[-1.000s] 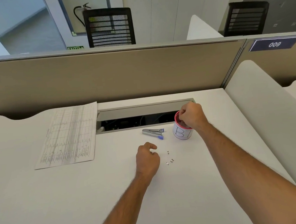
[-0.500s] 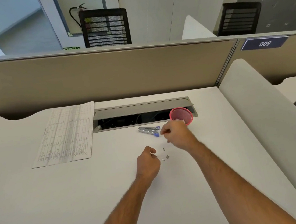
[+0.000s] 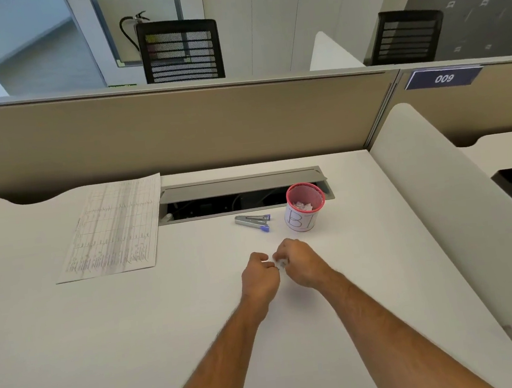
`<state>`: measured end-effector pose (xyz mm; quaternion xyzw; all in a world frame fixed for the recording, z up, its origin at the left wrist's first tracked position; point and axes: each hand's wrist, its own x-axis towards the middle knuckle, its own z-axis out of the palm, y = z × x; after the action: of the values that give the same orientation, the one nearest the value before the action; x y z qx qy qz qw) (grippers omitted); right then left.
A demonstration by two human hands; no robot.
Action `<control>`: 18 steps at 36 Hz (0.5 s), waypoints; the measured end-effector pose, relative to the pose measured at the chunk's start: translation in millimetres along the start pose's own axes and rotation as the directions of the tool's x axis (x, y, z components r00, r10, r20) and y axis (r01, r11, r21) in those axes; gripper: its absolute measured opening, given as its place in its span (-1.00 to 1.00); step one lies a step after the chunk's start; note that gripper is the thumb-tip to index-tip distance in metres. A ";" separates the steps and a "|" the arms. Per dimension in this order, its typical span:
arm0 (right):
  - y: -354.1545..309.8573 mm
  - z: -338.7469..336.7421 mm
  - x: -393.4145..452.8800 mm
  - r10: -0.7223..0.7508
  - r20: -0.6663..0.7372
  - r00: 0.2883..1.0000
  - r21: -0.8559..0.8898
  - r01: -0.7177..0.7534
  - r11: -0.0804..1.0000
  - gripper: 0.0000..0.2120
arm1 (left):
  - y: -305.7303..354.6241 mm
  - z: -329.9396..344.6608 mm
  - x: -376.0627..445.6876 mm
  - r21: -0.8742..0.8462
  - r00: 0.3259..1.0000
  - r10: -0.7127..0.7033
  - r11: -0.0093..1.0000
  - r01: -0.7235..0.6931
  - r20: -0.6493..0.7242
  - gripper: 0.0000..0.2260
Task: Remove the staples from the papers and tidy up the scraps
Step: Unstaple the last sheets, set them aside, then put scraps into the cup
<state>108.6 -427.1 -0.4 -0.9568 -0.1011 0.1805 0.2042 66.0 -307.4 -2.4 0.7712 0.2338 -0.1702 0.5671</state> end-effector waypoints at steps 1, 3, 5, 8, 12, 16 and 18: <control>-0.8 -0.3 -2.5 0.003 0.000 1.000 0.000 -0.003 1.000 -0.64 | -0.2 1.2 -0.2 -0.015 1.000 -0.009 1.000 0.009 0.005 -0.63; -2.5 -0.8 -6.0 0.007 -0.009 1.000 0.013 -0.007 1.000 -0.64 | -0.2 1.1 -1.1 -0.047 1.000 -0.030 0.998 0.030 0.005 -0.63; -2.8 -1.2 -7.8 0.022 -0.024 0.999 0.032 -0.021 0.999 -0.62 | -1.7 -1.4 -1.3 -0.086 0.999 -0.042 0.995 0.040 -0.018 -0.65; -2.0 -1.3 -6.7 0.079 -0.085 0.993 0.047 -0.076 0.996 -0.61 | -4.8 -9.5 -2.4 -0.130 0.996 -0.045 0.991 0.035 -0.075 -0.66; -3.7 4.3 -4.9 0.145 -0.101 0.984 0.073 -0.138 0.988 -0.58 | -8.2 -19.8 -4.7 -0.143 0.988 -0.030 0.990 0.008 -0.150 -0.70; -9.0 10.5 0.9 0.154 -0.089 0.984 0.062 -0.149 0.987 -0.61 | -9.3 -25.4 -6.7 -0.128 0.987 0.005 0.991 -0.026 -0.162 -0.67; -10.9 12.0 3.7 0.155 -0.091 0.984 0.040 -0.151 0.988 -0.66 | -8.9 -27.4 -8.2 -0.123 0.987 0.015 0.992 -0.036 -0.162 -0.65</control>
<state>106.1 -412.1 -7.1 -0.9656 -0.0146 0.1522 0.2101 54.1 -280.4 3.0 0.7481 0.2793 -0.0850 0.5959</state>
